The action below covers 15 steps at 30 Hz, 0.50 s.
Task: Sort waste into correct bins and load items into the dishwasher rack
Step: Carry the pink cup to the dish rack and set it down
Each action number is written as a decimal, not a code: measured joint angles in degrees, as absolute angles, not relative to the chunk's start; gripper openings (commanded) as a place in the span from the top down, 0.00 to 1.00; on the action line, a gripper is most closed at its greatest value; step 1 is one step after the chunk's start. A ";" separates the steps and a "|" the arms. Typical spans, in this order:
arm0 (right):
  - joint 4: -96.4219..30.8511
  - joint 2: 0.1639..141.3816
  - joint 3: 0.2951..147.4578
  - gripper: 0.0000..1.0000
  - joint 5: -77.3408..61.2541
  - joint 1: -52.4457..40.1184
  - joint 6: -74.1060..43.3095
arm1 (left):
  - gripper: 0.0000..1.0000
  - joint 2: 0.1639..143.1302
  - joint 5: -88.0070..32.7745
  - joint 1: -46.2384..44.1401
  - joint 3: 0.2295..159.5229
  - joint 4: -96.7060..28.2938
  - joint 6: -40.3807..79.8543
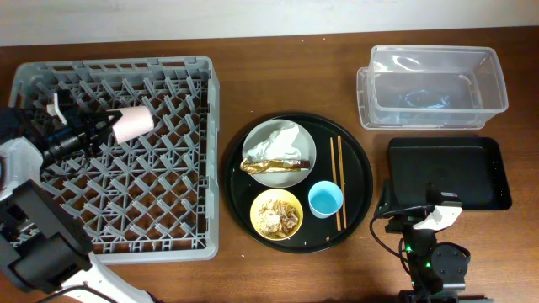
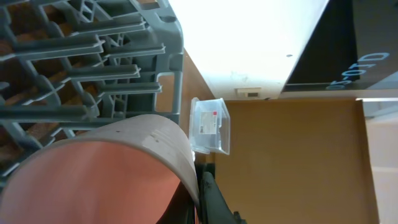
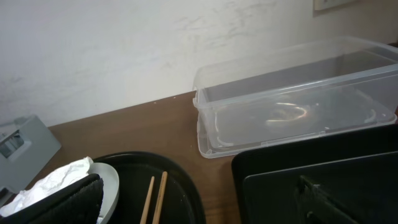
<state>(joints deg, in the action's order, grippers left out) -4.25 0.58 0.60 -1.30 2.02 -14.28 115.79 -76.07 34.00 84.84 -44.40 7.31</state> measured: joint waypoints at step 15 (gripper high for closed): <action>-4.25 0.58 0.60 0.01 -1.30 2.02 -14.33 | 1.00 115.50 -75.26 32.84 79.50 -32.58 9.56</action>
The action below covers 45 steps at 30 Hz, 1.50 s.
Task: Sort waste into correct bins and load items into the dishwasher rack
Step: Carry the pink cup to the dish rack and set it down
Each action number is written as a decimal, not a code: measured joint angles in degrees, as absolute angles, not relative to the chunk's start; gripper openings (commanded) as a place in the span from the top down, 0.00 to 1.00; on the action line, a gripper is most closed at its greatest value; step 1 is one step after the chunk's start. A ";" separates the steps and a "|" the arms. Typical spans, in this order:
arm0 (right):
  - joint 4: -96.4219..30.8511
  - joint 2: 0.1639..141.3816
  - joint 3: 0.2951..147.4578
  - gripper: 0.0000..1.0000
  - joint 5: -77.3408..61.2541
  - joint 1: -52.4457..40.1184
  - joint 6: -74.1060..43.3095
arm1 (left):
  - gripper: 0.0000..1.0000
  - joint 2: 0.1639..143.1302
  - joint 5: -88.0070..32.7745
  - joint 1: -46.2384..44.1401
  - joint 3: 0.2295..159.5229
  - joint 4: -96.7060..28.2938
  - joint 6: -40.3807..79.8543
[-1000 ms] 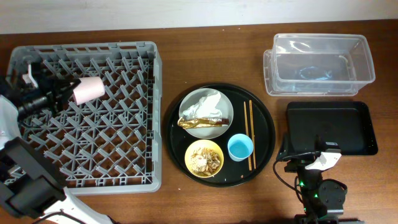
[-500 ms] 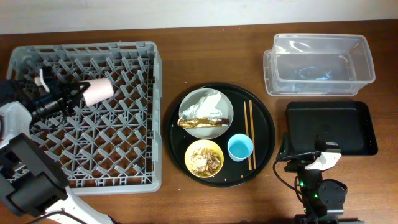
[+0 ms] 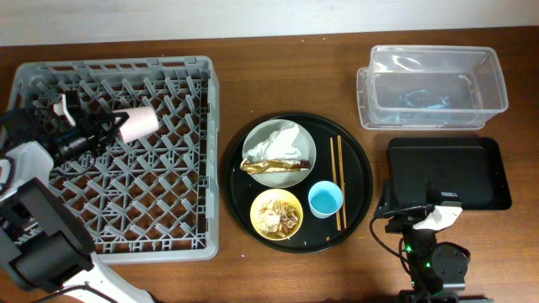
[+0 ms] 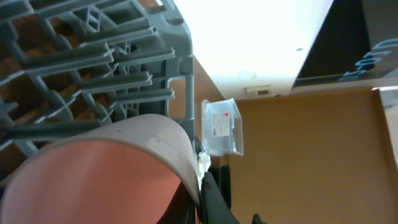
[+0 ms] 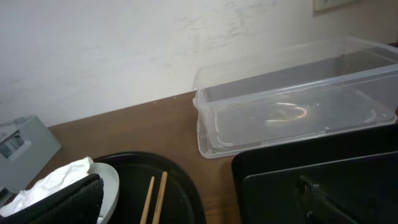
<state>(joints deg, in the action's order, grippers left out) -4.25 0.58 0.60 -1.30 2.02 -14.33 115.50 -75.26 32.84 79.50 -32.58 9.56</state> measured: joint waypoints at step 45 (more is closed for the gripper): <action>-4.25 0.58 0.60 0.01 -1.30 2.02 -14.31 | 0.47 111.70 -40.66 41.25 76.75 -43.99 14.79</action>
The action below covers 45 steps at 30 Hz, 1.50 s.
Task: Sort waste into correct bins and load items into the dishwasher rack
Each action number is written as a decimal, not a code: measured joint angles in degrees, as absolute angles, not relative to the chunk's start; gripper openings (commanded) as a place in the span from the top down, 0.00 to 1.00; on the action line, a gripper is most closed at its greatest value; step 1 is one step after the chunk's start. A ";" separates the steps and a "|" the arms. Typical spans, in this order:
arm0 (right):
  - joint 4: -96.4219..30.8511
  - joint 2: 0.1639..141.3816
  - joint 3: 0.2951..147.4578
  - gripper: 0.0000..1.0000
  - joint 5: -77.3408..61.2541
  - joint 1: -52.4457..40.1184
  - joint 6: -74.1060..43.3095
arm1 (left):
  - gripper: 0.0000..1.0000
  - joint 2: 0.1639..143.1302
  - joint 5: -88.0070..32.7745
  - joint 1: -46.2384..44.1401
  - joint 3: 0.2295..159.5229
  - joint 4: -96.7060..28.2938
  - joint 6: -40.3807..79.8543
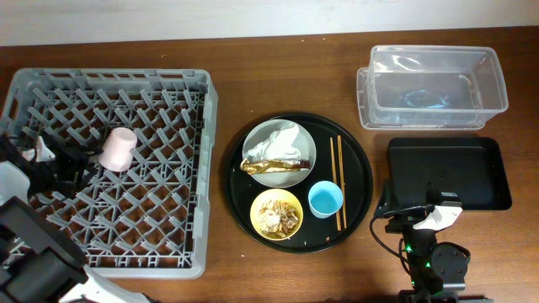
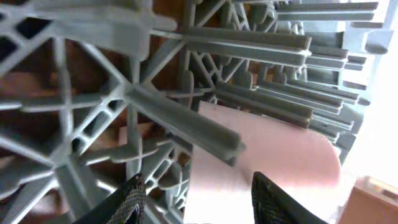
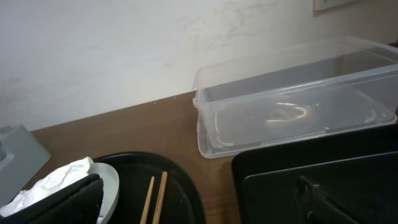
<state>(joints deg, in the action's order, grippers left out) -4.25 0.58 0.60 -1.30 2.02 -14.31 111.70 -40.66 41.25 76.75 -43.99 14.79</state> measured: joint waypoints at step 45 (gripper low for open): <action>-4.25 0.58 0.60 0.01 -1.32 2.02 -14.31 | 1.00 100.22 -4.36 22.44 80.84 -42.35 12.71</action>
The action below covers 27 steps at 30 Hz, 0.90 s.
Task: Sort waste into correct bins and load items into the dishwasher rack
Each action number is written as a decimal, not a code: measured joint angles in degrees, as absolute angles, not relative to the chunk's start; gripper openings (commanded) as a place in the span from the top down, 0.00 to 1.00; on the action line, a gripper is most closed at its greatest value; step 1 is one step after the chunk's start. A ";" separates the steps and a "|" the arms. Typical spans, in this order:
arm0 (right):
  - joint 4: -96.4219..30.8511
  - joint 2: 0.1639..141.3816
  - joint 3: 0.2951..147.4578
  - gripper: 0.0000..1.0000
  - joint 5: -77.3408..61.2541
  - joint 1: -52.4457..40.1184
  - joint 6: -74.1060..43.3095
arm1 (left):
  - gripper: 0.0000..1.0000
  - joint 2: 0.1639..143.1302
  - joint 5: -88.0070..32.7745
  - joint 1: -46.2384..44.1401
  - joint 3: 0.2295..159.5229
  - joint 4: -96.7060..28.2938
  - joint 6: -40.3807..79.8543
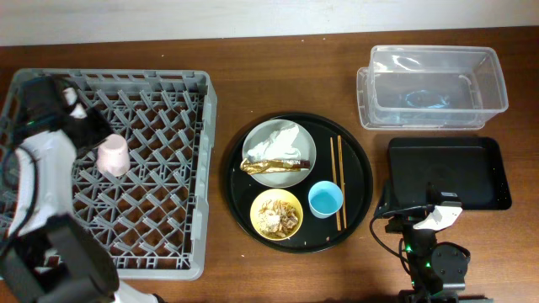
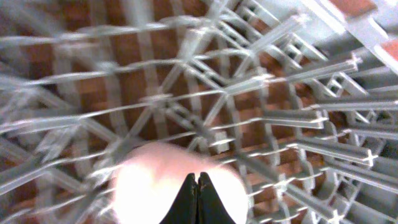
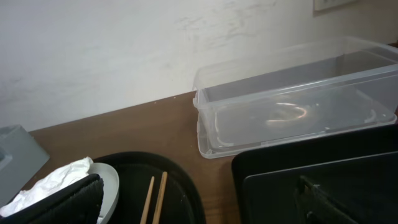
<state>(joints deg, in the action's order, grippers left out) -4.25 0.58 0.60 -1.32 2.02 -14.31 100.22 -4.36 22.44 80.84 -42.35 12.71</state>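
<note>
A pink cup [image 1: 113, 156] rests mouth-down in the left part of the grey dishwasher rack [image 1: 168, 82]. My left gripper [image 1: 91, 133] hovers just behind and to the left of it. In the left wrist view the gripper [image 2: 198, 182] is shut on nothing, with the blurred pink cup [image 2: 146, 193] right below it. On the black round tray [image 1: 362, 164] are a white plate [image 1: 305, 139] with a napkin and gold wrapper, a yellow bowl [image 1: 276, 214] of food scraps, a blue cup [image 1: 325, 199] and chopsticks [image 1: 338, 181]. My right gripper [image 1: 419, 225] is open near the front edge.
A clear plastic bin [image 1: 434, 84] stands at the back right. A black bin [image 1: 446, 172] sits in front of it, close to my right gripper. In the right wrist view the chopsticks [image 3: 155, 199] and plate [image 3: 111, 177] lie to the left.
My left gripper was open, low in the rack beside the pink cup. Now it is shut, empty and higher, just above the cup. The right arm has not moved.
My left gripper held the pink cup on its side over the rack's back left, at both first moments. Then the cup sat in the rack with the gripper open beside it, and the rack lay a little further left. Now the gripper is shut above the cup.
</note>
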 measured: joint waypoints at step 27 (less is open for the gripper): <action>-4.25 0.58 0.60 0.01 -1.30 2.02 -14.33 | 1.00 102.67 -10.22 22.83 81.56 -46.92 16.12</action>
